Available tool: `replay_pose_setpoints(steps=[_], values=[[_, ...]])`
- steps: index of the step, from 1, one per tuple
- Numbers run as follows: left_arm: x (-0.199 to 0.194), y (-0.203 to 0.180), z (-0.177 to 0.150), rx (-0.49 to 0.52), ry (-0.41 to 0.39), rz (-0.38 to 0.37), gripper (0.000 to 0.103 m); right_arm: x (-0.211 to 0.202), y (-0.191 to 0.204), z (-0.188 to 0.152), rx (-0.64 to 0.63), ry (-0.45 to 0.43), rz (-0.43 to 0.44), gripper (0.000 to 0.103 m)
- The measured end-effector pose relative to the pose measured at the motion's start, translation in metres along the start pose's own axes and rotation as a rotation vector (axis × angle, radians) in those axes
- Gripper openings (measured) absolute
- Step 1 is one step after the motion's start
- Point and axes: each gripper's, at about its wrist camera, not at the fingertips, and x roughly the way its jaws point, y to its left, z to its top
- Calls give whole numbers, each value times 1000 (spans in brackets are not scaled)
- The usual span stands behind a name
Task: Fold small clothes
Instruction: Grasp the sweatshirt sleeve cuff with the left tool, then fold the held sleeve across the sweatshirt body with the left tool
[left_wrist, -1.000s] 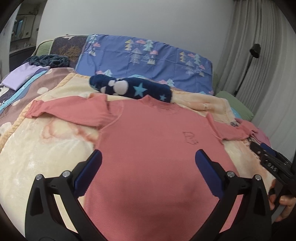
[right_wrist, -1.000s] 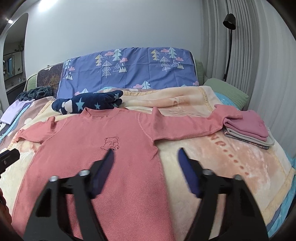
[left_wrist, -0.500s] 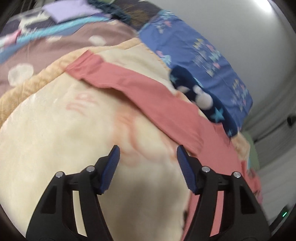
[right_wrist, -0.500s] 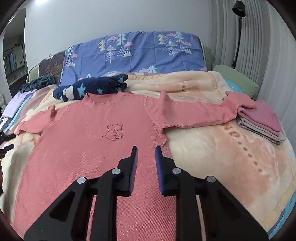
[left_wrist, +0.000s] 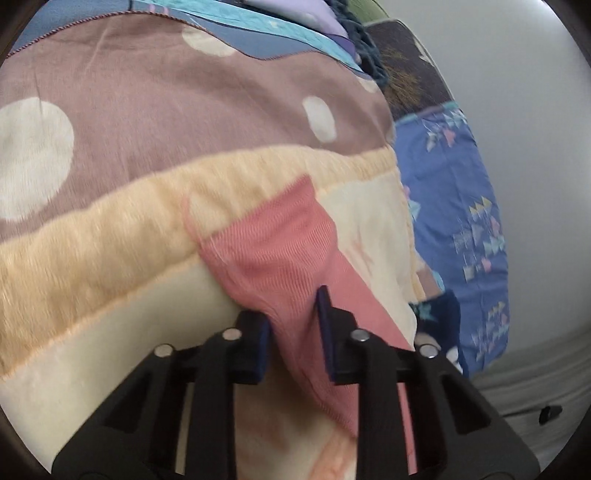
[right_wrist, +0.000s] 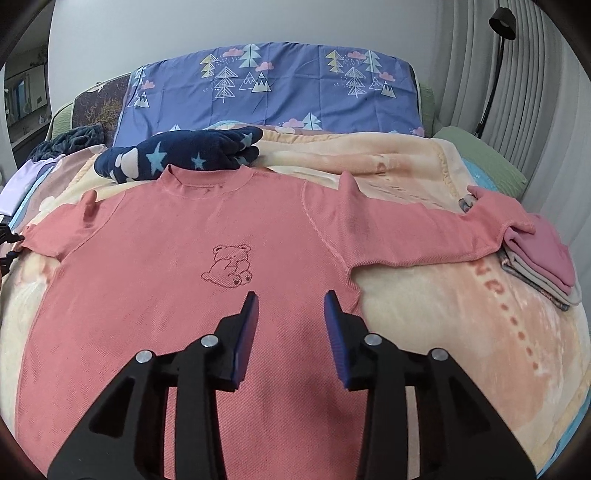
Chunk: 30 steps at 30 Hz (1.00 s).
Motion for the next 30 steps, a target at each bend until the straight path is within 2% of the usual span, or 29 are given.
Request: replay_pose_setpoints(steps=[3, 5, 8, 10, 11, 12, 14, 15, 16, 17, 18, 19, 22, 24, 26, 30], values=[[-11, -18, 8, 63, -47, -12, 9, 8, -3, 5, 2, 3, -2, 38], [-28, -48, 2, 160, -95, -33, 6, 11, -5, 7, 3, 1, -1, 38], [-55, -114, -36, 355, -109, -148, 6, 15, -9, 9, 9, -7, -7, 38], [-68, -175, -92, 584, -82, -227, 6, 17, -12, 10, 25, -6, -6, 38], [-71, -194, -115, 666, -70, -248, 6, 17, -14, 10, 41, -5, -2, 38], [-72, -221, -154, 788, -39, -287, 6, 17, -15, 10, 50, -6, 2, 38], [-67, -245, -211, 923, 39, -347, 6, 15, -17, 8, 54, -4, 2, 38], [-61, -256, -247, 1002, 99, -374, 8, 14, -18, 6, 50, -2, -2, 38], [-56, -259, -270, 1050, 134, -383, 13, 14, -19, 4, 46, 1, -7, 38], [-49, -262, -294, 1104, 176, -385, 20, 13, -22, 3, 45, 5, -15, 38], [-40, -260, -320, 1171, 218, -361, 43, 12, -27, 1, 49, 11, -21, 38], [-34, -255, -338, 1218, 229, -333, 59, 12, -31, 0, 55, 17, -24, 38], [-22, -235, -361, 1286, 257, -255, 61, 15, -41, -2, 70, 36, -18, 38], [-17, -222, -352, 1260, 266, -203, 63, 19, -42, -1, 79, 55, 16, 38], [-20, -208, -339, 1233, 260, -169, 65, 26, -39, 4, 102, 86, 112, 39], [-27, -187, -320, 1262, 177, -68, 68, 56, -12, 28, 123, 168, 403, 39]])
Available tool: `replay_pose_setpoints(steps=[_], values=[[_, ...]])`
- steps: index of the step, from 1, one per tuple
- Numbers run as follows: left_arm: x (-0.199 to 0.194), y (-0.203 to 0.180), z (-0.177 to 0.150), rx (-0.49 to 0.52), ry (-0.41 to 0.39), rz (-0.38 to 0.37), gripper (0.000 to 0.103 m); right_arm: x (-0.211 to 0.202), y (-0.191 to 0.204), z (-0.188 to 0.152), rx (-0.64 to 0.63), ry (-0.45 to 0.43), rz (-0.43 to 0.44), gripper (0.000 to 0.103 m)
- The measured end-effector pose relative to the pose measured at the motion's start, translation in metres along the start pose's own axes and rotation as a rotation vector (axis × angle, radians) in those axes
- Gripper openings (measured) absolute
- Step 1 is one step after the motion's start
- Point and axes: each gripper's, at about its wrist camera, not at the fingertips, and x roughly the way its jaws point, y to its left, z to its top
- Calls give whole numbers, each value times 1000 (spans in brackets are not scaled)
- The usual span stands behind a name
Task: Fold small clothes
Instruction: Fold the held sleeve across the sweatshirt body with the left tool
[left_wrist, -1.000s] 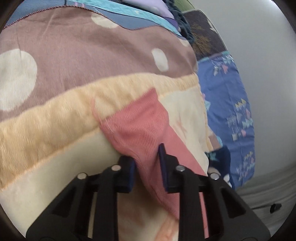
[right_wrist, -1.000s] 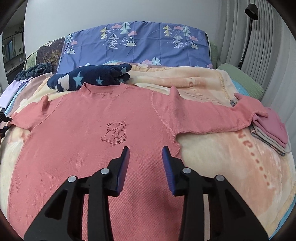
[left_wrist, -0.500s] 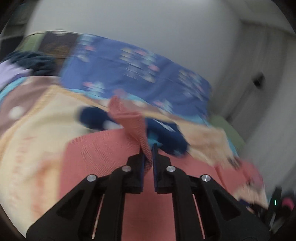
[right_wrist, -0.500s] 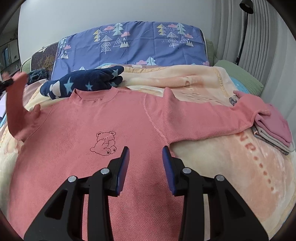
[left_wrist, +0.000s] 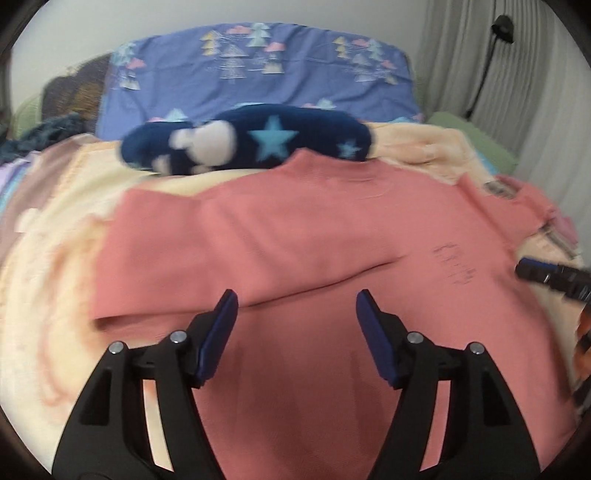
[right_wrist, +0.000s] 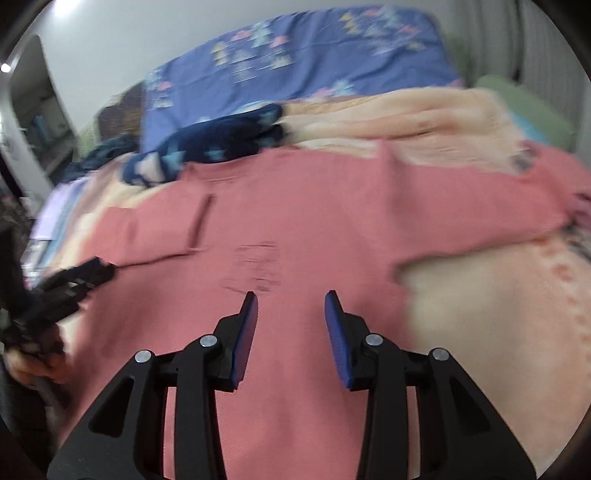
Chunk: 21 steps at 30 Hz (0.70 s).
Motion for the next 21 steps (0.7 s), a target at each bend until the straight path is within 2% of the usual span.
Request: replay_pose_setpoints(steps=[3, 6, 7, 9, 11, 13, 14, 15, 16, 19, 21], values=[[-2, 15, -9, 14, 4, 116, 70, 39, 21, 25, 2, 83, 151, 39], [-6, 35, -13, -6, -22, 268, 75, 80, 38, 48, 14, 132, 204, 39], [-7, 44, -14, -34, -25, 290, 76, 91, 42, 53, 16, 146, 214, 39], [-6, 67, -15, -108, -11, 306, 77, 116, 53, 61, 9, 184, 240, 39], [-2, 86, -17, -177, 12, 268, 82, 135, 64, 66, -4, 203, 246, 41], [6, 98, -20, -222, 37, 233, 85, 143, 72, 70, 5, 180, 248, 43], [9, 99, -20, -225, 44, 231, 86, 142, 75, 71, 4, 170, 241, 27], [12, 100, -20, -224, 47, 231, 86, 140, 79, 72, -7, 160, 230, 5], [11, 99, -20, -220, 44, 234, 86, 134, 81, 74, -8, 147, 232, 3], [10, 100, -19, -224, 35, 231, 86, 90, 78, 84, -6, 15, 263, 3], [11, 101, -21, -229, 31, 227, 86, 53, 66, 92, -4, -76, 236, 3]])
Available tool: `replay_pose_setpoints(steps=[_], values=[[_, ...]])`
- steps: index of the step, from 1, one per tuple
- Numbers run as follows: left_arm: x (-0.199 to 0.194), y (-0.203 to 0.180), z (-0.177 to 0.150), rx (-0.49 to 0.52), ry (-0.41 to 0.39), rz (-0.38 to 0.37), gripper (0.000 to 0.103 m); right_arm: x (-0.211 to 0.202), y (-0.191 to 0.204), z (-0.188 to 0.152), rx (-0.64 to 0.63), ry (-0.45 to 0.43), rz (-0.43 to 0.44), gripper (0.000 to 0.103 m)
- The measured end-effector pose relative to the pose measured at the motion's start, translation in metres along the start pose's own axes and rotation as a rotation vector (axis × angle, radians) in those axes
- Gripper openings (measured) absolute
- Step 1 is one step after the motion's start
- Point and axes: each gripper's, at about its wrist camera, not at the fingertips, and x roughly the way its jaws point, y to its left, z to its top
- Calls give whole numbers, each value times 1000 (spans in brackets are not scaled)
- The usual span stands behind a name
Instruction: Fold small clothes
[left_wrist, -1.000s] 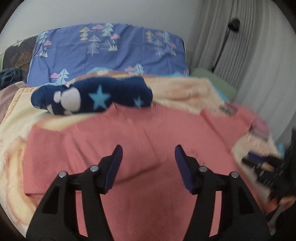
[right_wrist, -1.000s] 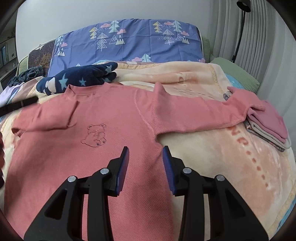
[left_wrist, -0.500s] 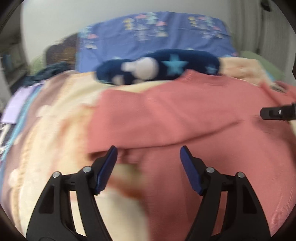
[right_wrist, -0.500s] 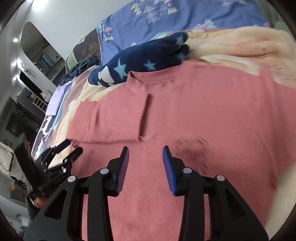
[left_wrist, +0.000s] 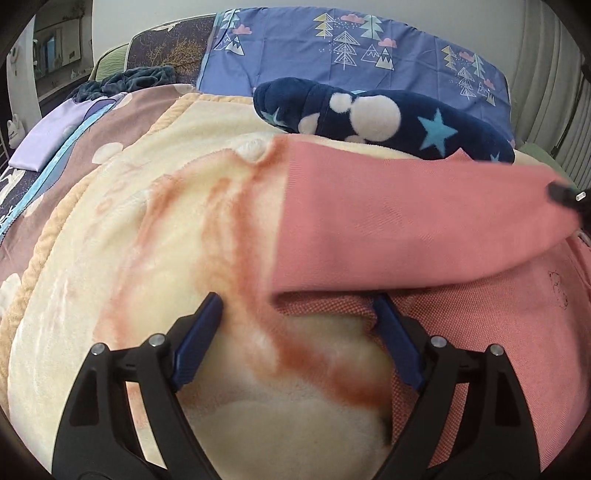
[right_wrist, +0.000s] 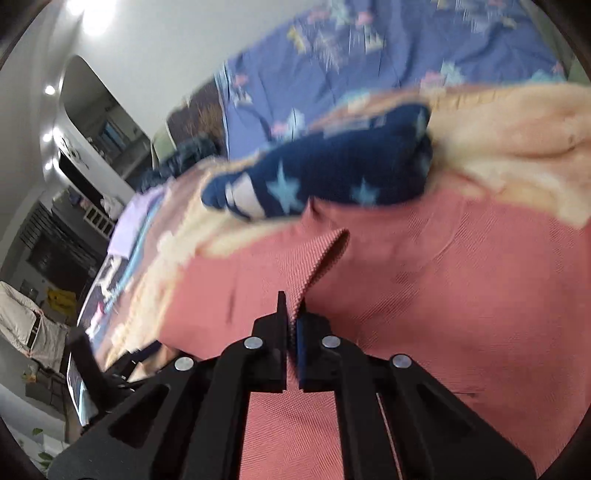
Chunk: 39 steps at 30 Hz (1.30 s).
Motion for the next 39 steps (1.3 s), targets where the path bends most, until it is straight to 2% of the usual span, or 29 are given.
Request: replay_pose_setpoints(steps=[2, 4, 6, 8, 11, 14, 16, 18, 19, 22, 23, 24, 26, 29, 31, 33, 36, 39], values=[[-1, -2, -1, 9, -3, 8, 86, -29, -17, 7, 5, -49, -45, 3], [-1, -7, -1, 27, -6, 17, 86, -37, -42, 8, 21, -43, -117, 3], [-3, -12, -3, 51, -14, 21, 85, -29, -76, 1, 99, 7, -194, 4], [-6, -16, -5, 73, -23, 17, 84, -19, -101, -11, 172, 53, -205, 4], [-11, -22, -6, 104, -31, -5, 84, -16, -119, -24, 218, 64, -193, 4], [-17, -26, -7, 129, -28, -11, 80, -24, -112, -26, 203, 48, -180, 4], [-26, -30, -7, 138, -32, -66, 63, -37, -106, -22, 183, 16, -151, 4], [-37, -37, -5, 162, -47, -106, 52, -49, -99, -16, 166, -22, -105, 4], [-41, -40, -5, 173, -54, -113, 49, -51, -97, -14, 159, -31, -98, 4], [-45, -49, -3, 193, -67, -124, 49, -48, -103, -16, 133, 3, -207, 4], [-44, -50, -3, 194, -65, -119, 49, -40, -111, -19, 138, 42, -263, 4], [-42, -50, -2, 193, -60, -114, 49, -37, -117, -23, 148, 63, -280, 5], [-37, -49, -1, 182, -47, -94, 49, -35, -131, -33, 185, 86, -270, 7], [-27, -44, 2, 164, -24, -62, 44, -45, -134, -37, 205, 62, -244, 12], [-22, -41, 7, 135, -12, -59, 35, -53, -131, -33, 201, 33, -233, 14], [-22, -40, 14, 111, -18, -73, 33, -58, -127, -29, 192, 11, -213, 15], [-24, -45, 27, 73, -46, -96, 31, -57, -127, -26, 206, -12, -193, 22], [-25, -62, 36, 75, -72, -175, 30, -29, -137, -37, 195, 75, -284, 21]])
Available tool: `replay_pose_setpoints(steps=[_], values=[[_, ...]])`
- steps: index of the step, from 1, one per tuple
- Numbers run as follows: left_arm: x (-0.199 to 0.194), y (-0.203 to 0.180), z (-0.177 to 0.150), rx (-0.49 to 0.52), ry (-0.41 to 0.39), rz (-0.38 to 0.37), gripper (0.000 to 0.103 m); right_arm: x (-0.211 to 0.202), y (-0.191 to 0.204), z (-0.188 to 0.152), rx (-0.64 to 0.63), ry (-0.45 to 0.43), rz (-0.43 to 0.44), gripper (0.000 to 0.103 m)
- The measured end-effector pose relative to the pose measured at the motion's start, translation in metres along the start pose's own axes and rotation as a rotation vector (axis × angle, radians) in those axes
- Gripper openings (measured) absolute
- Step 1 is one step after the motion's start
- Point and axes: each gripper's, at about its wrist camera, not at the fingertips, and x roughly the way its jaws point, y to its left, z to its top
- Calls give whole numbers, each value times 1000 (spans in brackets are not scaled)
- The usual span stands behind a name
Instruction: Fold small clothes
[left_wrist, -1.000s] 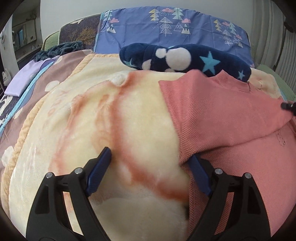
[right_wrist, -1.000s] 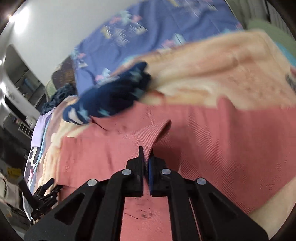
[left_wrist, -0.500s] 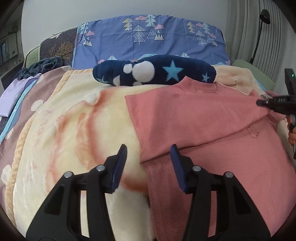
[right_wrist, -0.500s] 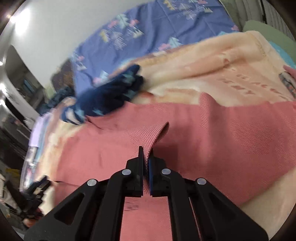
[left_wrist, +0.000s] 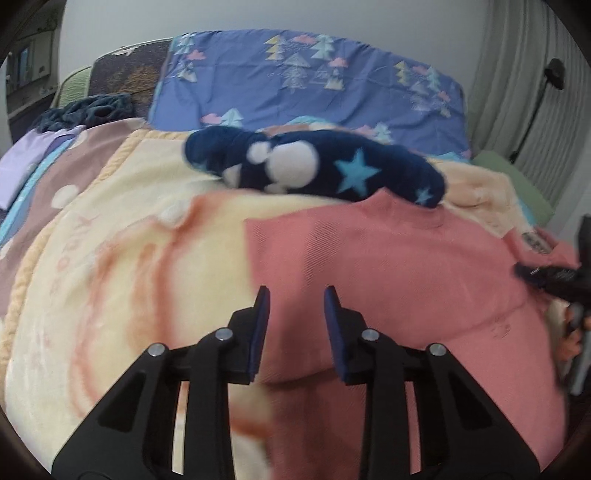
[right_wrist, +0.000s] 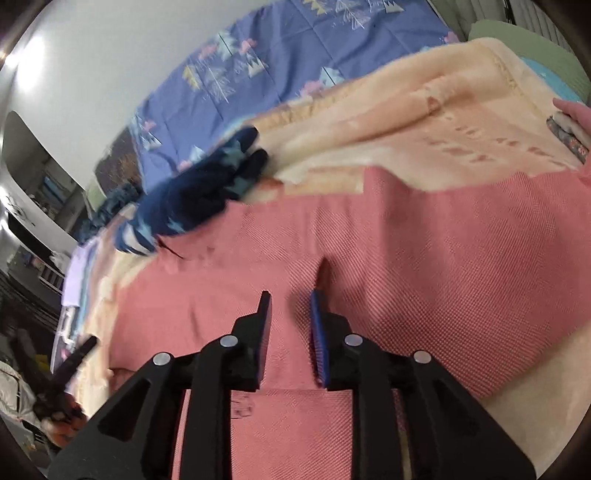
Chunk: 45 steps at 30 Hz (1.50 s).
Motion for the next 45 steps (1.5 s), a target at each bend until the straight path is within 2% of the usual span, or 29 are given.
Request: replay_pose_setpoints(steps=[1, 2, 3, 4, 6, 8, 10, 13, 16, 17, 20, 22, 25, 27, 28, 30, 32, 35, 39, 41, 45], values=[[7, -8, 0, 31, 5, 2, 31, 4, 0, -3, -6, 0, -9, 19], [23, -18, -6, 87, 34, 42, 32, 1, 1, -7, -18, -23, -12, 18], [42, -25, -15, 136, 84, 93, 39, -6, 3, -8, -26, -35, -9, 18], [62, -30, -28, 178, 136, 130, 40, -13, 3, -8, -22, -45, 1, 18], [59, -39, -31, 217, 99, 172, 40, -38, -6, -10, 8, -104, 19, 19], [57, -39, -32, 216, 93, 169, 41, -71, -27, -8, 41, -195, -21, 19], [58, -33, -32, 187, 94, 141, 41, -107, -57, -5, 103, -292, -69, 19], [58, -28, -32, 163, 93, 118, 41, -167, -131, 4, 301, -417, -132, 21], [58, -28, -32, 165, 92, 120, 41, -198, -194, 1, 515, -463, -174, 21], [58, -28, -32, 166, 92, 121, 41, -203, -217, -4, 588, -465, -164, 24], [58, -29, -32, 166, 92, 121, 42, -197, -249, -7, 676, -462, -94, 34], [58, -29, -32, 168, 92, 123, 42, -181, -258, -4, 703, -440, -37, 36], [57, -30, -33, 168, 91, 123, 42, -174, -257, 2, 719, -470, -48, 37], [57, -30, -33, 168, 91, 123, 42, -173, -244, 15, 652, -475, -89, 7], [57, -29, -33, 167, 91, 122, 42, -177, -243, 23, 632, -468, -101, 2], [56, -29, -33, 163, 91, 117, 42, -179, -213, 35, 579, -500, -103, 2], [55, -28, -33, 157, 90, 112, 42, -172, -158, 46, 455, -494, 20, 2], [54, -26, -32, 143, 86, 95, 42, -147, -45, 46, 199, -426, 209, 2], [52, -17, -31, 105, 79, 48, 43, -86, 83, 14, -67, -264, 361, 2], [51, -12, -31, 81, 76, 17, 44, -48, 124, -9, -167, -165, 368, 2], [49, -6, -31, 41, 70, -45, 48, 10, 145, -36, -224, -29, 280, 2]])
